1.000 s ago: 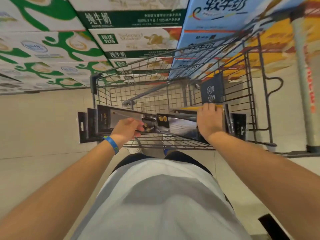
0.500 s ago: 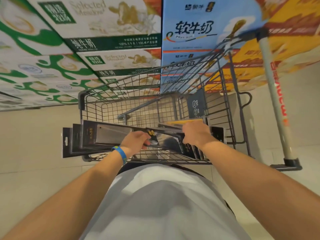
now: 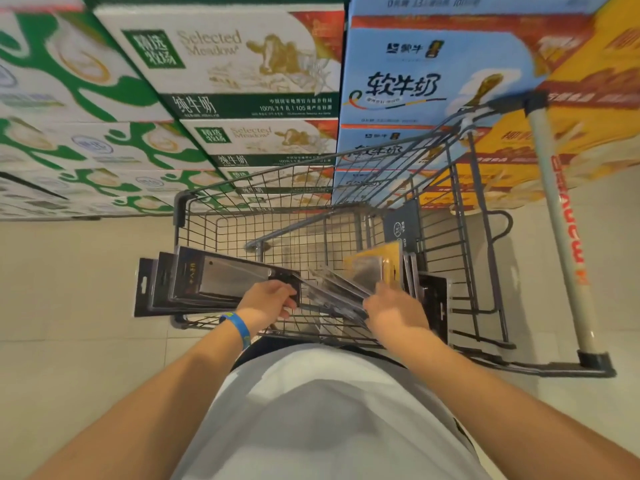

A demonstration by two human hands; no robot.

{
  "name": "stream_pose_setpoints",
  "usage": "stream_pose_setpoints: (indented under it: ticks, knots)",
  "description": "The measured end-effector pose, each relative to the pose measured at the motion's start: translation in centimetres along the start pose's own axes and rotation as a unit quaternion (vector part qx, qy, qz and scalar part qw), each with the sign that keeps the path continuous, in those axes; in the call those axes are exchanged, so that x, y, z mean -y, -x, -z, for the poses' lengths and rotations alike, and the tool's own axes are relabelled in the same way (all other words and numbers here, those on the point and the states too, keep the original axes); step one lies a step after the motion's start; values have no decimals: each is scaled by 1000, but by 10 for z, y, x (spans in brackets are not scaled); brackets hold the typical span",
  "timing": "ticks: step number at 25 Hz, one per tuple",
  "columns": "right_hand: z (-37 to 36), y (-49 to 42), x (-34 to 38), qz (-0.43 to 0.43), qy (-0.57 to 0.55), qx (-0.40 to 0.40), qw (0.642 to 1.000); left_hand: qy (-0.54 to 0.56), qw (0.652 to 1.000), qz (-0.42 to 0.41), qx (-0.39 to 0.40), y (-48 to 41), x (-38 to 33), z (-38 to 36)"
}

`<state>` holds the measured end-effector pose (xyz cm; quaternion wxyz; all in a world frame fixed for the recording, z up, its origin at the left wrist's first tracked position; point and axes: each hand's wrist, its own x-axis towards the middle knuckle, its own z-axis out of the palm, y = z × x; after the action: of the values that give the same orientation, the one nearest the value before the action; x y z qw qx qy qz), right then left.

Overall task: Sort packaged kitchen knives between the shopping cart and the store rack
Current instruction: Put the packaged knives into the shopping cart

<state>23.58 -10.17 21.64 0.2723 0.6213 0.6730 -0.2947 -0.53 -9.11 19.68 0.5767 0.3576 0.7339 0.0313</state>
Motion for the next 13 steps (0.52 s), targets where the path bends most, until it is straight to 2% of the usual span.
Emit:
stream_pose_setpoints:
  ticks: [3,6,9,11,13]
  knots:
    - [-13,6,9,38,71,-3,997,8,1000,8,3,4,0,-2]
    - [-8,-3,0,25,17,-18,999,22,1000,21,6,10,3,-4]
    - [5,-8,-17,14,-9,-74,997,21,999,35,4,15,4,-3]
    - [5,-8,-23,-10,64,-126,990,19,999,48,1,16,4,-2]
    - [0,-7,-19,-18,144,-138,980,29,998,62,2,18,4,-2]
